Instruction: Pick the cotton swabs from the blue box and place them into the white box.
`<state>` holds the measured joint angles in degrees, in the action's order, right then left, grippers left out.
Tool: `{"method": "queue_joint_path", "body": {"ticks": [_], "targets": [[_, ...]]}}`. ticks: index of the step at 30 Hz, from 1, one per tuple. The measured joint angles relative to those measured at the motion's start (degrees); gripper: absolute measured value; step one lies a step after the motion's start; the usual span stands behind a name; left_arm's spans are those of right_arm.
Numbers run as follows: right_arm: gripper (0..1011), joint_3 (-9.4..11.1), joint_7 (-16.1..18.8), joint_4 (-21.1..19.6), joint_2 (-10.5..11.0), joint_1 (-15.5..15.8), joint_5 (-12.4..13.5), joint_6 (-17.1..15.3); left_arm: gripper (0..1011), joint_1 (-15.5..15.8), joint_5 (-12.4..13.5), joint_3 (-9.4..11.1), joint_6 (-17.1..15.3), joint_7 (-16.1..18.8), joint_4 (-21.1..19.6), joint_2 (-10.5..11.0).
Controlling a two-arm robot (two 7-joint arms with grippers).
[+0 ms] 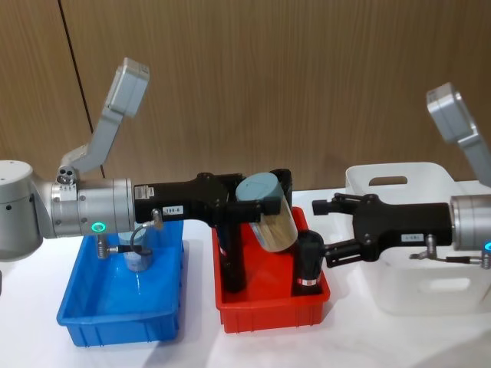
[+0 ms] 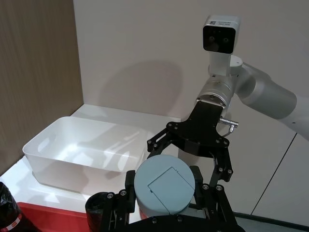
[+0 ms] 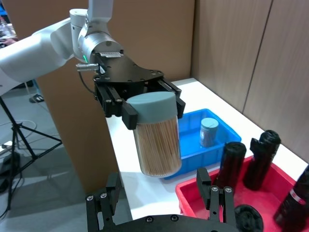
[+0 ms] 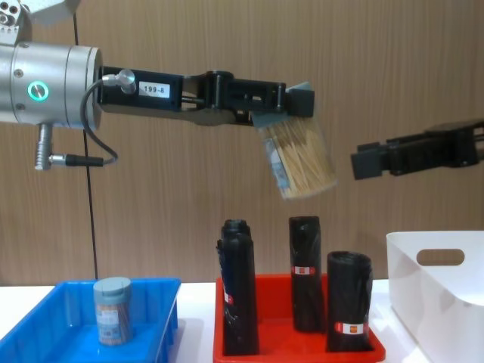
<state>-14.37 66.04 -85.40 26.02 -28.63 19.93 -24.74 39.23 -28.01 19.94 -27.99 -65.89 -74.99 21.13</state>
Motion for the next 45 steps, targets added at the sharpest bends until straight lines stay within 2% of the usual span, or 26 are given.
{"method": "queue_joint_path", "body": {"ticks": [21,45], "targets": [[1002,-3.16,2.35,5.16,-2.74,-4.96,-0.87,0.16,673,0.00,0.00,0.00,0.00,0.00,0.00,0.00],[1001,-5.74,3.28,9.77,-4.57,-8.29,-1.17,1.71,673,0.00,0.00,0.00,0.00,0.00,0.00,0.00]]}}
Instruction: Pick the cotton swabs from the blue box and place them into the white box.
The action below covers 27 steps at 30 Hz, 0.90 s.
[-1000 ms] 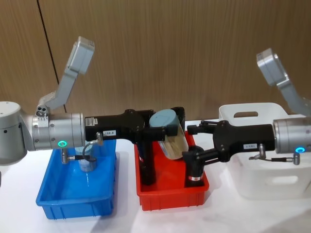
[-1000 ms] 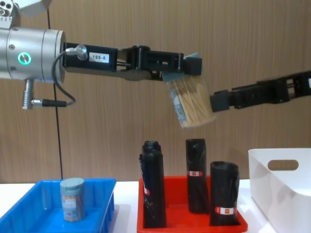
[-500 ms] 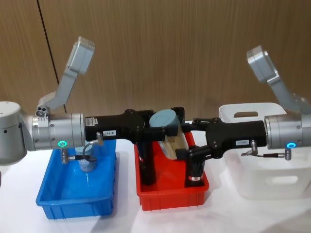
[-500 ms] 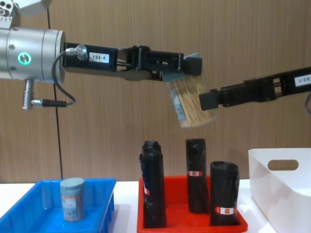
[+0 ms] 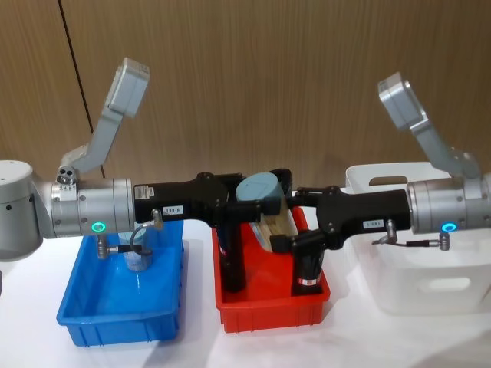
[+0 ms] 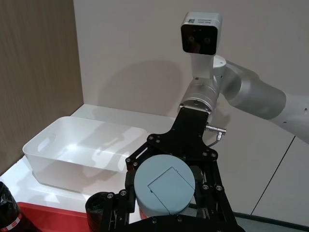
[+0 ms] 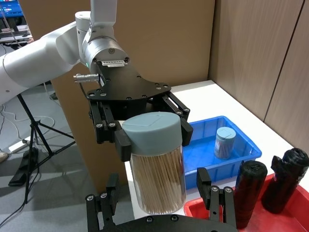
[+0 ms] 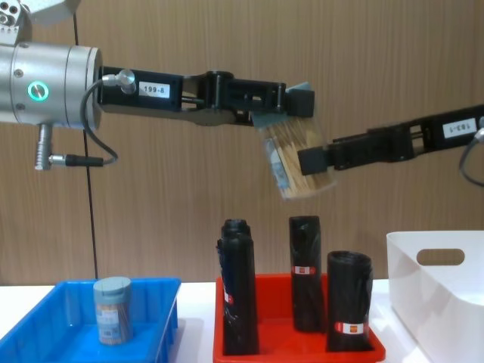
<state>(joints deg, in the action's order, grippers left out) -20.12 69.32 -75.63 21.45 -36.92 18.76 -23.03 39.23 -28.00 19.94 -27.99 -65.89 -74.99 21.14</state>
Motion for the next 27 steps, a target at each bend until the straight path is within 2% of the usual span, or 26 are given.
{"method": "queue_joint_path", "body": {"ticks": [11,14,21,22,27], "targets": [[1002,-0.89,0.04,1.46,-0.43,-0.94,0.12,0.66,673,0.00,0.00,0.00,0.00,0.00,0.00,0.00],[963,-1.11,0.04,1.72,-0.51,-1.13,0.17,0.80,673,0.00,0.00,0.00,0.00,0.00,0.00,0.00],[791,-1.53,-0.03,2.10,-0.57,-1.47,0.37,1.14,673,0.00,0.00,0.00,0.00,0.00,0.00,0.00],[733,-1.61,-0.05,2.14,-0.56,-1.53,0.46,1.19,673,0.00,0.00,0.00,0.00,0.00,0.00,0.00],[640,-1.89,-0.25,2.18,-0.50,-1.64,0.82,1.43,673,0.00,0.00,-0.01,0.00,0.06,0.00,0.00]]}}
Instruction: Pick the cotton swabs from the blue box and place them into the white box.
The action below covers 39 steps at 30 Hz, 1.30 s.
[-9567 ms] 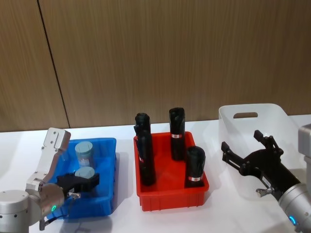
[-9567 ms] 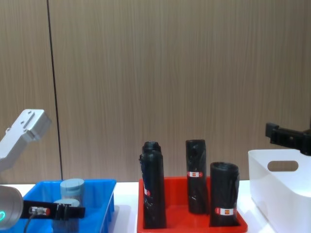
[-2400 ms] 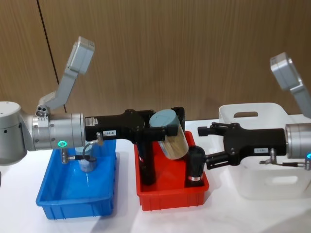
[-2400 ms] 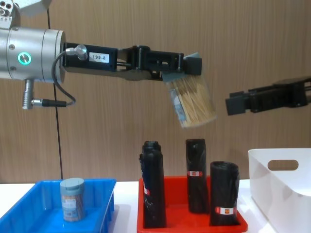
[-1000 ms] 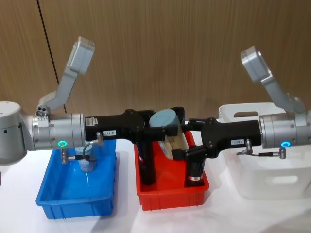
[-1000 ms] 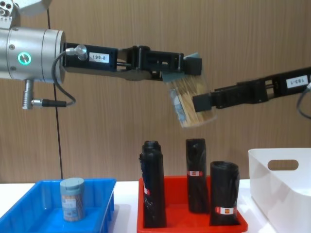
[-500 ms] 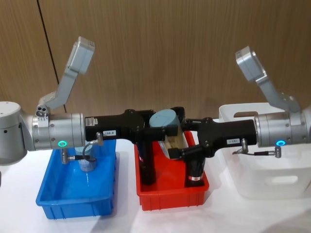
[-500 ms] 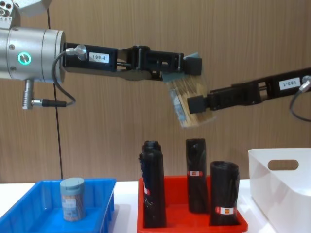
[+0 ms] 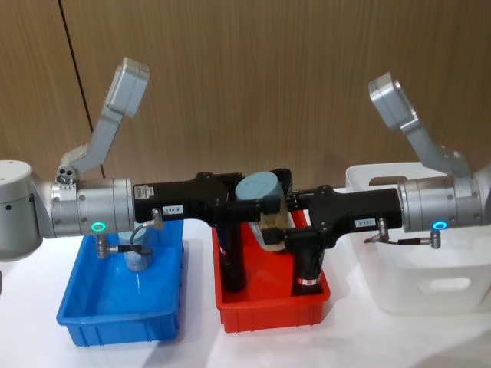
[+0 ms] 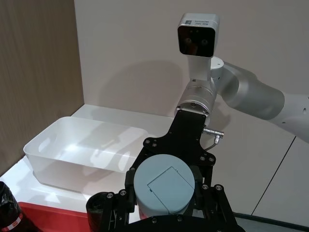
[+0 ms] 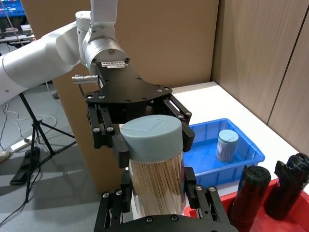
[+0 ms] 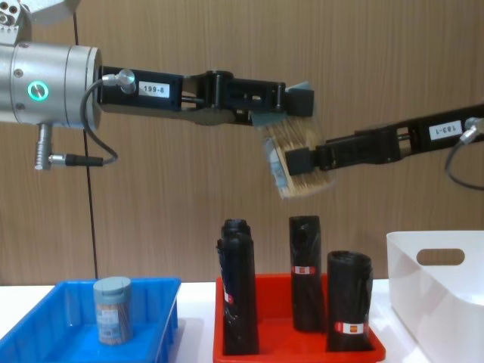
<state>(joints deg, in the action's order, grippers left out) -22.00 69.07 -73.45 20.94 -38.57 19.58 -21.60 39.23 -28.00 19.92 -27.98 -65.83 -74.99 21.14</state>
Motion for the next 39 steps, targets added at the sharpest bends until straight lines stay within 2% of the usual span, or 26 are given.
{"method": "queue_joint_path", "body": {"ticks": [15,26,39], "targets": [[639,-0.59,-0.66,-0.19,0.32,-0.22,0.86,0.48,673,0.00,-0.05,-0.02,0.04,0.01,0.00,0.00],[640,-1.02,-1.19,-0.30,0.49,-0.39,1.69,0.88,985,-0.01,0.00,0.06,-0.03,-0.07,0.00,0.00],[640,-1.59,-1.49,-0.29,0.73,-0.57,2.50,1.23,1004,0.00,0.00,0.02,-0.03,-0.07,0.00,0.00]]}}
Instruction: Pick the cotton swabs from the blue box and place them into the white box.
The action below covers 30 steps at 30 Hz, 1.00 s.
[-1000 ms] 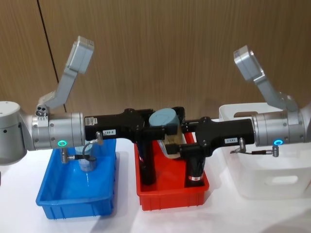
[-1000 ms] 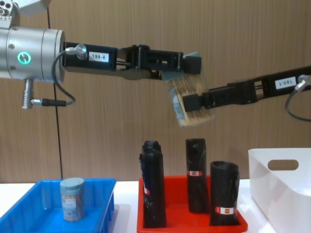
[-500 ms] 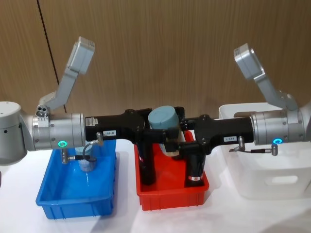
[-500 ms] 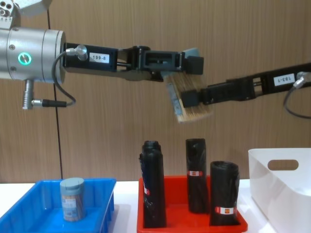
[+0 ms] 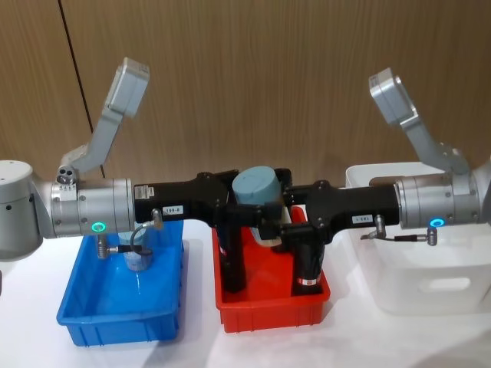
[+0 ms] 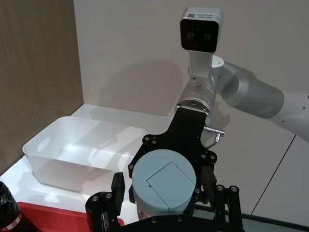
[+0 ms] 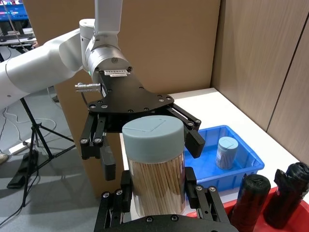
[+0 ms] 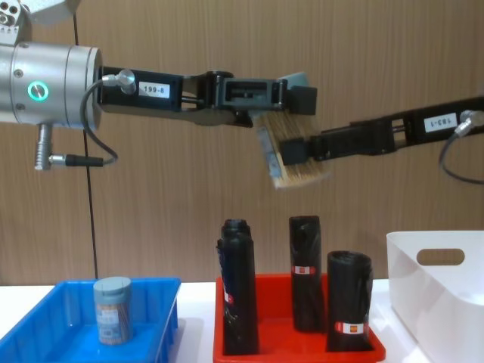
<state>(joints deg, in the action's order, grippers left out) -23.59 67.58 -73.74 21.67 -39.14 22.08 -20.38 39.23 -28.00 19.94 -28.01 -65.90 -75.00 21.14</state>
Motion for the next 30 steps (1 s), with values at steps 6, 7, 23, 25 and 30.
{"method": "queue_joint_path", "body": {"ticks": [6,7,23,25,30], "targets": [[639,-0.10,-0.42,0.03,0.33,-0.03,0.44,0.25,1004,0.00,0.00,0.00,0.02,0.00,0.00,0.00],[640,-0.10,-0.42,0.03,0.33,-0.03,0.44,0.25,1004,0.00,0.00,-0.01,0.03,0.00,0.00,0.00],[639,0.22,-1.16,0.64,2.01,0.58,1.46,0.98,1004,0.00,0.00,0.00,0.03,0.01,0.00,0.00],[640,0.23,-1.25,0.75,2.18,0.68,1.51,1.08,1004,0.00,-0.01,0.00,0.03,0.01,0.00,0.00],[640,0.31,-1.42,1.14,2.69,0.98,1.85,1.30,1004,0.00,0.00,0.00,0.03,0.01,0.00,0.00]]}}
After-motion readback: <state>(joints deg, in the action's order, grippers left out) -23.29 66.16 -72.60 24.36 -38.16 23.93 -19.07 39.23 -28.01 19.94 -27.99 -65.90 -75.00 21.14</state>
